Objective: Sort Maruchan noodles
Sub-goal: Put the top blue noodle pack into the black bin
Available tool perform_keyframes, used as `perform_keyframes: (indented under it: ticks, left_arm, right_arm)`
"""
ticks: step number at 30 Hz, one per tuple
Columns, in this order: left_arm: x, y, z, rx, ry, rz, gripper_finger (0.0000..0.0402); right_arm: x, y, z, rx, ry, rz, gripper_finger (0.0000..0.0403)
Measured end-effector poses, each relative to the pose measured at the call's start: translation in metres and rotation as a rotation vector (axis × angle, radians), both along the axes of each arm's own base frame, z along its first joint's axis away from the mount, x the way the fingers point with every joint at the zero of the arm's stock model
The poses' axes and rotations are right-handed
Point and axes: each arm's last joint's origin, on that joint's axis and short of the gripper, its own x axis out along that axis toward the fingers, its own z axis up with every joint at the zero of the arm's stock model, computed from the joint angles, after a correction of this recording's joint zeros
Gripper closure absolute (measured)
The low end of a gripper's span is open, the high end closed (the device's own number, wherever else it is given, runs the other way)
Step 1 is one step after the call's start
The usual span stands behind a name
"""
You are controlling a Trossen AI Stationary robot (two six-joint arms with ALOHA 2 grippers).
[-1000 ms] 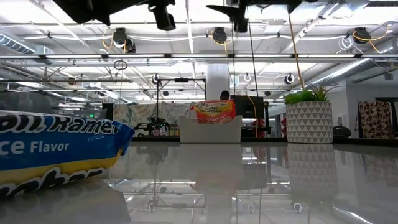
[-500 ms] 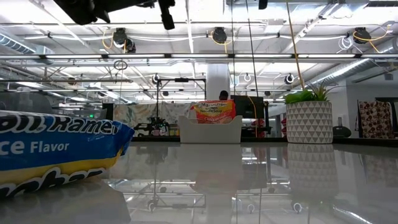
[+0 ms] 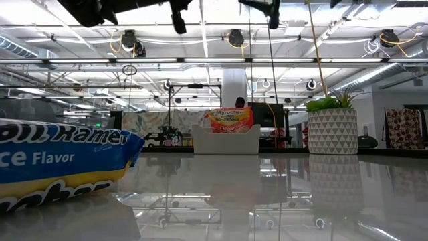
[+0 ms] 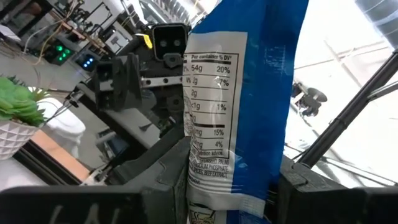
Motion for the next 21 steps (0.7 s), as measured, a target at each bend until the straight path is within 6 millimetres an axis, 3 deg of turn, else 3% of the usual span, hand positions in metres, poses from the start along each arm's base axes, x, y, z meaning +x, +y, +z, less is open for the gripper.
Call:
perform_keyframes:
  ticks: [7, 21]
  left_arm:
    - [0.0, 0.003, 0.0, 0.017, 0.005, 0.026, 0.0272]
    - [-0.001, 0.013, -0.001, 0.012, 0.018, 0.108, 0.0272]
  right_arm:
    - [-0.002, 0.002, -0.019, 0.064, -0.104, 0.022, 0.0101]
    - [0.001, 0.016, -0.022, -0.02, -0.072, 0.06, 0.0096]
